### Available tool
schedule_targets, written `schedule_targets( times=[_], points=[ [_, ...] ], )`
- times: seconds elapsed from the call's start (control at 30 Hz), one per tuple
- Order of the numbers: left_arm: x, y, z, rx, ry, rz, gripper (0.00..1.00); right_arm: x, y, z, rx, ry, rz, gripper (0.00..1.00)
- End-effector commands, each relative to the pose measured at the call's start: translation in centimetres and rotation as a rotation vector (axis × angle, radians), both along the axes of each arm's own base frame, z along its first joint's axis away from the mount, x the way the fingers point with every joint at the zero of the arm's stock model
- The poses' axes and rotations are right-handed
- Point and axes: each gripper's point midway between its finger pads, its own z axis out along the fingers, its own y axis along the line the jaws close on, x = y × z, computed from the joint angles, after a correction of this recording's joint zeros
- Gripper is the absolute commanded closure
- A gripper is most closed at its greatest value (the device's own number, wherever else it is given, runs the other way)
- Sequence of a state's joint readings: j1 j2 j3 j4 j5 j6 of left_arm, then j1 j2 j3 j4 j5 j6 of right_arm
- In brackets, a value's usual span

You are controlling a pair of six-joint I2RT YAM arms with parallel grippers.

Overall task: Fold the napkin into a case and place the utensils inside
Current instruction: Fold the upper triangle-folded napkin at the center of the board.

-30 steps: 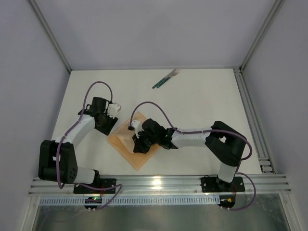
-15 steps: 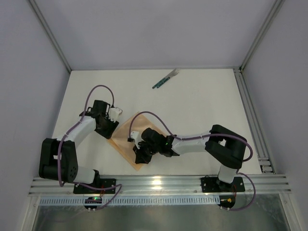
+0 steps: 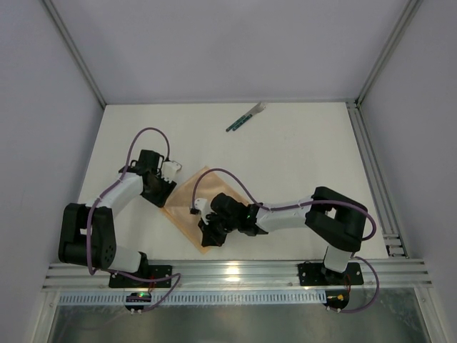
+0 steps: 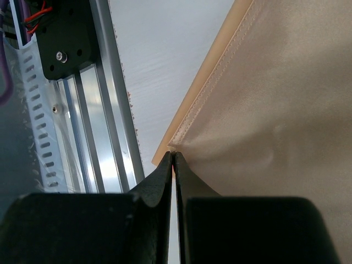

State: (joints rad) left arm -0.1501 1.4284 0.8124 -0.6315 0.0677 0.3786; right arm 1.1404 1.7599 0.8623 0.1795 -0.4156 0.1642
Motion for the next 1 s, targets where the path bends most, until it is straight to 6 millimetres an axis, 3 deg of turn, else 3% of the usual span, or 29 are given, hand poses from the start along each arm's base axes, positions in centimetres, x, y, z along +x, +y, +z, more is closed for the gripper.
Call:
schedule_targets(
  times=[0.0,0.27,0.5,0.67,0.8,0.87,0.97],
  points=[
    [0.7,0.2,0.0,0.007,-0.030,-0.006,0.51,-1.2,1.0,1.8,0.076,-0.009,0.035,0.96],
    [0.7,0.2,-0.1,0.009,-0.028,-0.009,0.51,-1.6,0.2,1.4,0.062,-0.017,0.036,0.96],
    [0.7,0.0,0.1,-0.006,-0.033,-0.009,0.53,-1.0,0.6,3.0,0.092,-0.060,0.036,0.96],
    [1.2,-0.8,2.1,-0.047,-0.084,-0.030,0.61,-1.0,0.9,4.3,0.129,-0.074,0.038,0.96],
    [1.0,-1.2,3.1,-0.092,-0.094,-0.037,0.71,-0.7,0.8,3.6,0.115,-0.078,0.026,0.96],
    [0.2,-1.2,3.2,-0.122,-0.080,-0.051,0.78,-0.6,0.8,3.3,0.115,-0.078,0.022,0.96],
    [-1.6,-1.4,2.6,-0.133,-0.053,-0.129,0.79,-0.8,0.9,3.1,0.119,-0.072,0.024,0.96]
  ],
)
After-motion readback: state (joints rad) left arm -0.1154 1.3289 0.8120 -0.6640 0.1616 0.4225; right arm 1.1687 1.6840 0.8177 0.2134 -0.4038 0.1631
